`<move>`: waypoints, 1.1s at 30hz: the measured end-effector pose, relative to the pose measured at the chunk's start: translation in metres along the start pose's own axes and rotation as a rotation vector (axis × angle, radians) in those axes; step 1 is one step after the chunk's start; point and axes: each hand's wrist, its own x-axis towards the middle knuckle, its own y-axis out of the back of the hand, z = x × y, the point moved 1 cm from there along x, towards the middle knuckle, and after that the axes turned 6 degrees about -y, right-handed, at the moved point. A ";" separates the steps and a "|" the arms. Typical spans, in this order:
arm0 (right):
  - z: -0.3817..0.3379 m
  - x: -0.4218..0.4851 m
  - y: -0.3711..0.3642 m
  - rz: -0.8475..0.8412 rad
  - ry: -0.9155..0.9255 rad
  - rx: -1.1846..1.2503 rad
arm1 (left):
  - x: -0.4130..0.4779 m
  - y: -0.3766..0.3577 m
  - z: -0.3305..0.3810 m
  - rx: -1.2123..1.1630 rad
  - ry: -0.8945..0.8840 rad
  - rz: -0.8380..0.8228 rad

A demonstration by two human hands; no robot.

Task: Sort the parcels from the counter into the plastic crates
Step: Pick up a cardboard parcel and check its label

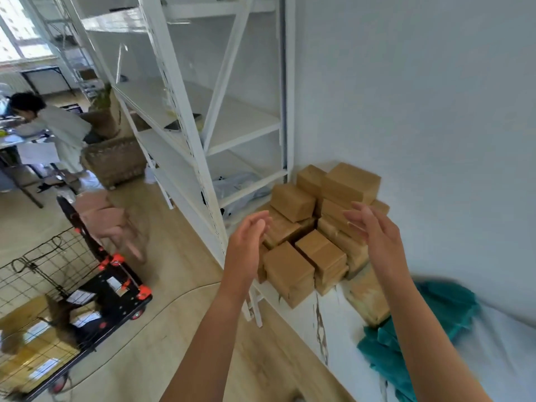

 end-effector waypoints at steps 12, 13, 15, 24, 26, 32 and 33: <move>0.045 0.153 -0.088 -0.130 -0.074 -0.038 | 0.149 -0.009 -0.041 0.093 0.077 -0.011; 0.053 0.160 -0.090 -0.130 -0.091 -0.054 | 0.155 -0.012 -0.050 0.092 0.099 -0.024; 0.073 0.169 -0.093 -0.131 -0.142 -0.081 | 0.168 -0.018 -0.066 0.103 0.139 -0.053; 0.154 0.146 -0.085 0.468 -0.394 -0.218 | 0.211 -0.060 -0.151 0.323 0.241 -0.476; 0.180 0.136 -0.086 0.606 -0.467 -0.310 | 0.217 -0.072 -0.171 0.361 0.283 -0.625; 0.238 0.121 -0.094 0.521 -0.944 -0.251 | 0.237 -0.097 -0.215 0.646 0.355 -1.038; 0.242 0.122 -0.095 0.499 -0.954 -0.243 | 0.241 -0.102 -0.221 0.688 0.334 -1.083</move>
